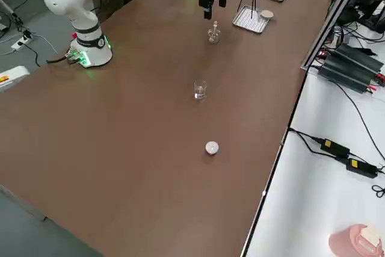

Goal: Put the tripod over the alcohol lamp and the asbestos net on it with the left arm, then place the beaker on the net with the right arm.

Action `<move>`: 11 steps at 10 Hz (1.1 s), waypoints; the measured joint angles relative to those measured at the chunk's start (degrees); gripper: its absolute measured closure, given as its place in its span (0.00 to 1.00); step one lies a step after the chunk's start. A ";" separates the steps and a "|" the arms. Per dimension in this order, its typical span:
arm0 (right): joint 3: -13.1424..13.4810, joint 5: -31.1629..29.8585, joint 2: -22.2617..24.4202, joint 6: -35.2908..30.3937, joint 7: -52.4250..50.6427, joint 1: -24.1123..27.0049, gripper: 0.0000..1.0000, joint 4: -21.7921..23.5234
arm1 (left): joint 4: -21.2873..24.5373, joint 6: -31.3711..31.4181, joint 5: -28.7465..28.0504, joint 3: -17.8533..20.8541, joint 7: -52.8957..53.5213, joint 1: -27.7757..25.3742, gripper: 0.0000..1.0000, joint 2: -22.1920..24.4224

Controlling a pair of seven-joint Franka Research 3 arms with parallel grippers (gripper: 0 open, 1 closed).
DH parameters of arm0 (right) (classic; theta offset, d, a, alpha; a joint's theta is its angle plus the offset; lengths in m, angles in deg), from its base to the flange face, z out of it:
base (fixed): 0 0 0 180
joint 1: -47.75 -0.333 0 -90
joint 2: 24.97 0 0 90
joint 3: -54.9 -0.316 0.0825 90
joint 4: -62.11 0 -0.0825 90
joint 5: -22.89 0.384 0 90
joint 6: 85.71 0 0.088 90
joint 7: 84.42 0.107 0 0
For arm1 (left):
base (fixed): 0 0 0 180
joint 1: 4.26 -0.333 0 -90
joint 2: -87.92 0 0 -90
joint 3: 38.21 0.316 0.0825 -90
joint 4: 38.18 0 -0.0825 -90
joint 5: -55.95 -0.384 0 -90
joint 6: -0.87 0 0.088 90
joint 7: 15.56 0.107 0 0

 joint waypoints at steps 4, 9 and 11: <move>-0.02 0.00 0.00 0.01 -0.01 0.00 0.00 0.00 | -10.56 -6.69 1.73 0.48 -7.28 13.10 0.92 -4.84; -0.02 0.00 -0.01 0.03 -0.19 0.01 0.00 0.02 | -22.71 -8.53 4.10 18.91 -11.41 37.51 0.92 -11.75; -0.02 0.00 -0.01 0.03 -0.38 0.03 0.00 0.02 | -24.26 -8.83 4.29 20.05 -11.68 39.05 0.92 -12.34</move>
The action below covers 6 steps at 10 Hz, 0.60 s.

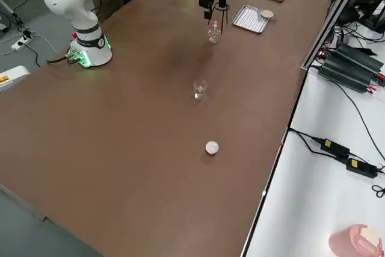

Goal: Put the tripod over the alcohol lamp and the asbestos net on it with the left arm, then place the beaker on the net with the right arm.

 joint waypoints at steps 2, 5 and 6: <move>0.01 0.00 0.00 0.00 -0.20 0.01 0.00 0.00 | -0.21 -0.30 0.18 0.04 -0.86 0.64 0.92 -0.45; 0.07 0.00 0.00 0.00 -0.48 0.41 0.00 0.00 | -0.28 1.27 0.18 0.20 -3.13 2.19 0.92 -2.61; 0.07 0.00 0.00 0.00 -0.54 0.49 0.00 0.00 | -0.45 1.33 0.18 0.35 -3.13 2.14 0.92 -2.82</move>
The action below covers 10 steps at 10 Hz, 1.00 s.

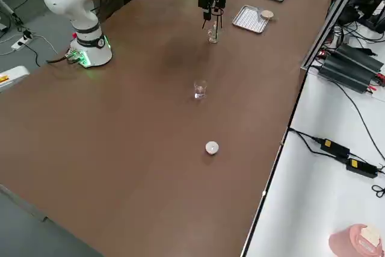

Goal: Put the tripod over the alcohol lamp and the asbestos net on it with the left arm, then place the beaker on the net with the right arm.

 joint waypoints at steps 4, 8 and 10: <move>0.00 0.00 0.00 0.00 -0.32 0.02 0.00 0.00 | -0.13 0.00 0.00 0.57 0.00 0.01 0.92 -1.21; 0.00 0.00 0.00 0.00 -0.54 0.09 0.00 0.00 | -0.17 1.77 0.00 0.73 0.02 0.02 0.92 -3.07; 0.00 0.00 0.00 0.03 -0.60 0.15 0.00 0.00 | -0.19 3.12 0.00 0.74 0.02 0.03 0.92 -3.45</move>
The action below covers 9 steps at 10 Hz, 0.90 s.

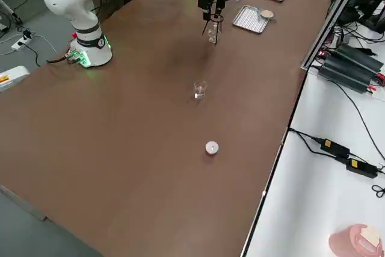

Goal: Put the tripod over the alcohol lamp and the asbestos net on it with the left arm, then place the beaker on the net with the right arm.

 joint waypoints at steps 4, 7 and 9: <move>0.00 0.00 0.00 0.39 -0.12 0.16 0.00 0.00 | 0.00 0.41 0.00 0.01 0.00 0.14 0.92 -1.16; 0.00 0.00 0.00 0.55 -0.15 0.18 0.00 0.00 | -0.30 0.45 0.00 0.00 0.00 0.15 0.81 -1.17; 0.00 0.00 0.00 0.63 -0.15 0.18 0.00 0.01 | -0.54 0.45 0.00 0.01 0.00 0.14 0.63 -1.17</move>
